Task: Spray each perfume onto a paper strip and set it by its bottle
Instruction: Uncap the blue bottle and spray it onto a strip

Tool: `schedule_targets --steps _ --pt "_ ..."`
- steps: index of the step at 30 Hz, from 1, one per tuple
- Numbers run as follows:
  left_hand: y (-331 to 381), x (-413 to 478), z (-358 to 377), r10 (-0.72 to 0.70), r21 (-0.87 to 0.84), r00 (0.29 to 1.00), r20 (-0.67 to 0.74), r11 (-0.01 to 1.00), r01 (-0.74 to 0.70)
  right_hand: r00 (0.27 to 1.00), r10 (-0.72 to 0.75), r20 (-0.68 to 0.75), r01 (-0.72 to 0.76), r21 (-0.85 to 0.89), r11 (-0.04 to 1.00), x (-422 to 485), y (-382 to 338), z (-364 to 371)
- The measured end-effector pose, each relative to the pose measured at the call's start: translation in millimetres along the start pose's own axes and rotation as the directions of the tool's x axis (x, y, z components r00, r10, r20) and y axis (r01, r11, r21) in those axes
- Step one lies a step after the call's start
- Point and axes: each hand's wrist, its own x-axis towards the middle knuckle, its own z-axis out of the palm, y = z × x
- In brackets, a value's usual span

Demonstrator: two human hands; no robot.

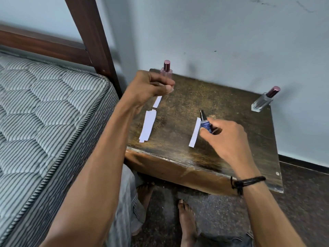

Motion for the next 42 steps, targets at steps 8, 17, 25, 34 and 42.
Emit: schedule_targets --steps 8,17,25,34,42 --pt "-6 7 7 0.005 0.242 0.998 0.067 0.97 -0.021 0.998 0.034 0.044 -0.034 -0.002 0.999 2 5 3" --pt "-15 6 34 0.011 0.626 0.971 0.238 0.763 -0.162 0.999 0.033 0.022 -0.032 -0.012 0.999 5 5 3" --pt "-23 4 43 -0.028 0.738 0.953 0.303 0.639 -0.216 0.998 0.07 0.005 -0.07 -0.017 0.997 12 15 3" --pt "-26 7 41 -0.054 0.694 0.925 0.376 0.678 -0.243 0.993 0.093 0.074 -0.107 0.209 0.972 18 23 3" --pt "-18 1 55 0.06 0.573 0.867 0.495 0.727 -0.378 0.973 0.157 0.168 -0.226 0.573 0.788 23 23 -1"
